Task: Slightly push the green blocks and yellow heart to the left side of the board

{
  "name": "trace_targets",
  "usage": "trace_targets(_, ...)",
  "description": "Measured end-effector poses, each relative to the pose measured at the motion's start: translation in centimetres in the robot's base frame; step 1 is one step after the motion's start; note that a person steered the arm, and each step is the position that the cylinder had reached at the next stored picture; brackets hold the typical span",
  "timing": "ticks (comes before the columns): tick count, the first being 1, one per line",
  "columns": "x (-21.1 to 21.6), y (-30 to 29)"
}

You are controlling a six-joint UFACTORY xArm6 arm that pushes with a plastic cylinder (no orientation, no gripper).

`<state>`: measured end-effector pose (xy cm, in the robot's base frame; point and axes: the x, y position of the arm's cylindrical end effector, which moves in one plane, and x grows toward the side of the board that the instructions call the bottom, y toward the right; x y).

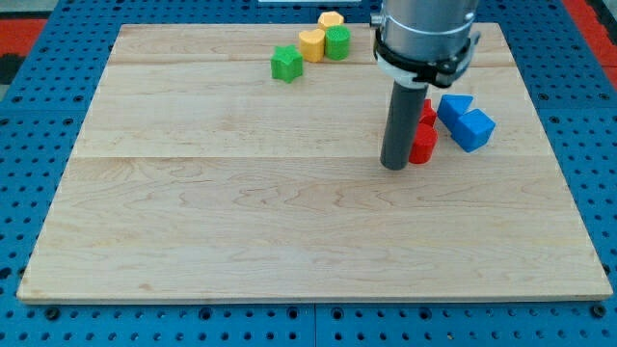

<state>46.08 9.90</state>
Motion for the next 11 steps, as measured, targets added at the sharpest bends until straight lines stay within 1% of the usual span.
trace_targets(1, 1.7, 0.3)
trace_targets(2, 2.6, -5.4)
trace_targets(3, -1.8, -9.7)
trace_targets(4, -9.1, -8.6)
trace_targets(5, -15.5, -2.1)
trace_targets(6, -21.6, 1.7)
trace_targets(7, -24.9, 0.8)
trace_targets(8, -24.5, -2.6)
trace_targets(10, -22.1, -4.6)
trace_targets(11, -22.0, -7.8)
